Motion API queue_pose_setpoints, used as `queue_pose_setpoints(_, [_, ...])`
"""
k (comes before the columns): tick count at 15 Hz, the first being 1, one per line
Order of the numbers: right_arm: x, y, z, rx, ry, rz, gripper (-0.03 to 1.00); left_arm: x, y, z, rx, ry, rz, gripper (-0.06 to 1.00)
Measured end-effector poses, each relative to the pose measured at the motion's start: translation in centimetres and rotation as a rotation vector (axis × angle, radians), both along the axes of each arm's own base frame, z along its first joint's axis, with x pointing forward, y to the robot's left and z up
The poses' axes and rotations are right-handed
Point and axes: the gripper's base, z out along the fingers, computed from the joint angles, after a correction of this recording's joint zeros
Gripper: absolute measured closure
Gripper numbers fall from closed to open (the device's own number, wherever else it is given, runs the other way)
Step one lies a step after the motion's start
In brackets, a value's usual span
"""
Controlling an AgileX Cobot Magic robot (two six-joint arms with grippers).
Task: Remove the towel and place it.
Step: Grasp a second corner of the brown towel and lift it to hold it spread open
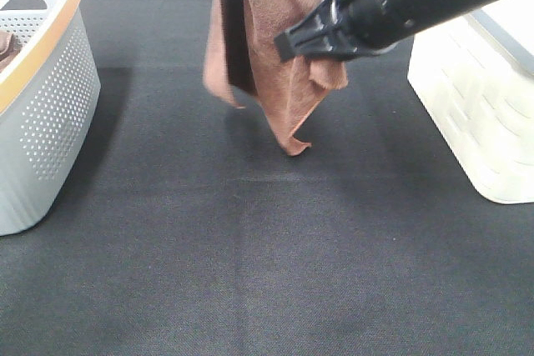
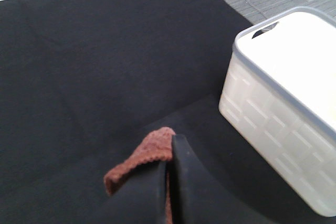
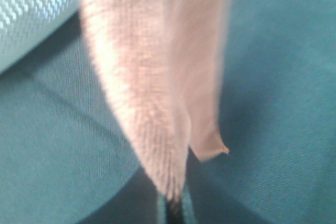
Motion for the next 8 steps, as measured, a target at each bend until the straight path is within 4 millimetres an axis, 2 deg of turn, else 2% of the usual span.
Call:
queue_pose_setpoints(3, [-1.1, -1.1, 2.5, -0.014, -0.089, 0.018, 0.97, 0.3, 1.2, -0.5, 0.133, 0.006, 0.082, 0.94])
queue_pose_setpoints(5, [-1.3, -2.0, 3.7, -0.092, -0.188, 0.038, 0.97, 0.5, 1.8, -0.7, 0.194, -0.001, 0.129, 0.94])
queue_pose_setpoints(6, [-1.0, -2.6, 3.8, -0.110, -0.204, 0.013, 0.97, 0.5, 2.0, -0.7, 0.214, -0.009, 0.140, 0.94])
queue_pose_setpoints(8, [0.5, -5.2, 4.1, -0.131, -0.229, -0.099, 0.97, 0.7, 2.1, -0.9, 0.238, -0.014, 0.150, 0.94])
